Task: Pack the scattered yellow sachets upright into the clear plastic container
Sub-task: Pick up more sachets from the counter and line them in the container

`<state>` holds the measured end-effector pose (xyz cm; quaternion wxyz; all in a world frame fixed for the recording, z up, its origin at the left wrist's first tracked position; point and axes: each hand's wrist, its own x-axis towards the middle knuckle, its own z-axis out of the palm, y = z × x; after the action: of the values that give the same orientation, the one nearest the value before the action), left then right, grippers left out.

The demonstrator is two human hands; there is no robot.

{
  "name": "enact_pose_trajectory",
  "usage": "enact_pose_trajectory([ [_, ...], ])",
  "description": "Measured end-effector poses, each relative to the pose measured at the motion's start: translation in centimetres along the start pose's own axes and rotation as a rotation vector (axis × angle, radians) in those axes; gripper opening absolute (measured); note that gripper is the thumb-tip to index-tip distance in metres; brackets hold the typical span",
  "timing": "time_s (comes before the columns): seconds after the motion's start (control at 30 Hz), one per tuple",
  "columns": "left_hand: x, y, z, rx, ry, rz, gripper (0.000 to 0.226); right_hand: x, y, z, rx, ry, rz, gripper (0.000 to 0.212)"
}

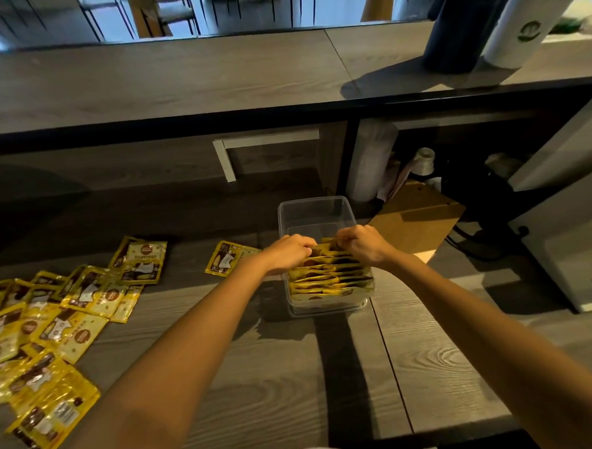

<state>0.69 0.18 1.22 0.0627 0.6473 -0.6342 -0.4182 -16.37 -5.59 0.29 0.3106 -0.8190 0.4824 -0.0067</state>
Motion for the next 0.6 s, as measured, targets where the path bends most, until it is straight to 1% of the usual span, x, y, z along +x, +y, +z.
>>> enact_pose_trajectory([
  [0.17, -0.1, -0.3, 0.2, 0.061, -0.015, -0.009, 0.036, 0.0, 0.0, 0.5, 0.014, -0.036, 0.02, 0.032],
  [0.3, -0.8, -0.3, 0.5, 0.128, 0.011, 0.037, 0.04, -0.5, 0.4, 0.9, 0.07, -0.007, -0.007, 0.033],
  [0.4, -0.9, -0.6, 0.7, 0.193, 0.013, 0.053, 0.044, -1.1, 0.5, 1.4, 0.048, 0.009, -0.021, 0.036],
  [0.5, -0.9, -0.7, 1.1, 0.249, -0.006, 0.059, 0.043, -1.6, 0.3, 1.6, 0.047, 0.002, -0.032, 0.038],
  [0.6, -1.2, -0.6, 1.2, 0.257, 0.005, 0.065, 0.039, -1.8, 0.1, 1.6, 0.039, 0.016, -0.039, 0.039],
])
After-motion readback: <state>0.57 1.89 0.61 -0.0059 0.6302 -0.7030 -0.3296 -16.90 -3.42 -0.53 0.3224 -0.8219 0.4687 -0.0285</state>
